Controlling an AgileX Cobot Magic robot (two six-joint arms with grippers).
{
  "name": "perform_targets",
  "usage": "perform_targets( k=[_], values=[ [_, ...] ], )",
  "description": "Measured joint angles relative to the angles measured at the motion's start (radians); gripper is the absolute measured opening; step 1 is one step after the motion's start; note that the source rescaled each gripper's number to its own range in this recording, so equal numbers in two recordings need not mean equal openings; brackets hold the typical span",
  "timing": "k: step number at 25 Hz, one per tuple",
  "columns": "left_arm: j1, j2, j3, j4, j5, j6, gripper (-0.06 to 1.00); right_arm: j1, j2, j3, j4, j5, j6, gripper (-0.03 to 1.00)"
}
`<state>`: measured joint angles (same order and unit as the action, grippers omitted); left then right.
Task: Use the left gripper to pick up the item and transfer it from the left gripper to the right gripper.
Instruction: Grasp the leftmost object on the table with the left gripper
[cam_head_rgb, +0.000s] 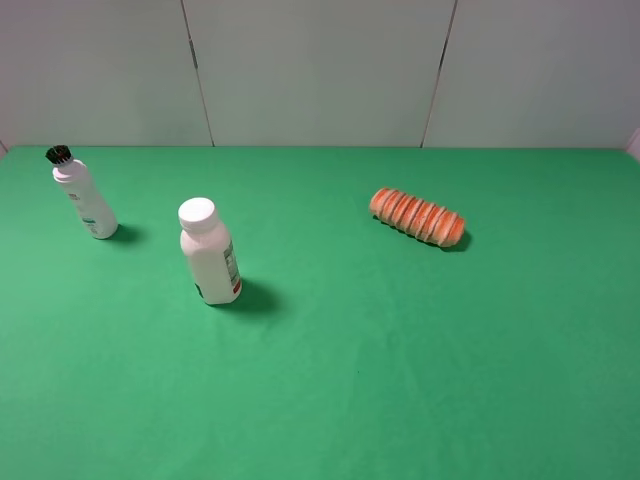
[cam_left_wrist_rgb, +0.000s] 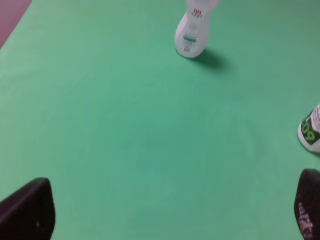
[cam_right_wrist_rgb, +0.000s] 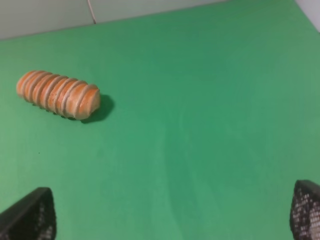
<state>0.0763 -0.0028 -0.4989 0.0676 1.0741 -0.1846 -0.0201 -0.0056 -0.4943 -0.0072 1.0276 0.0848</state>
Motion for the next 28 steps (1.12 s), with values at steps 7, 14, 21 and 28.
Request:
perform_targets(
  k=[7,14,21,28],
  values=[
    [0.0,0.098,-0.095,0.0,0.039,0.031,0.92,0.0,0.0,0.0,0.0,0.0,0.0,1.0],
    [0.0,0.302,-0.246,-0.002,0.094,0.082,0.92,0.0,0.0,0.0,0.0,0.0,0.0,1.0],
    [0.0,0.478,-0.377,-0.002,0.102,0.097,0.93,0.0,0.0,0.0,0.0,0.0,0.0,1.0],
    [0.0,0.736,-0.492,-0.002,0.102,0.097,0.99,0.0,0.0,0.0,0.0,0.0,0.0,1.0]
  ],
)
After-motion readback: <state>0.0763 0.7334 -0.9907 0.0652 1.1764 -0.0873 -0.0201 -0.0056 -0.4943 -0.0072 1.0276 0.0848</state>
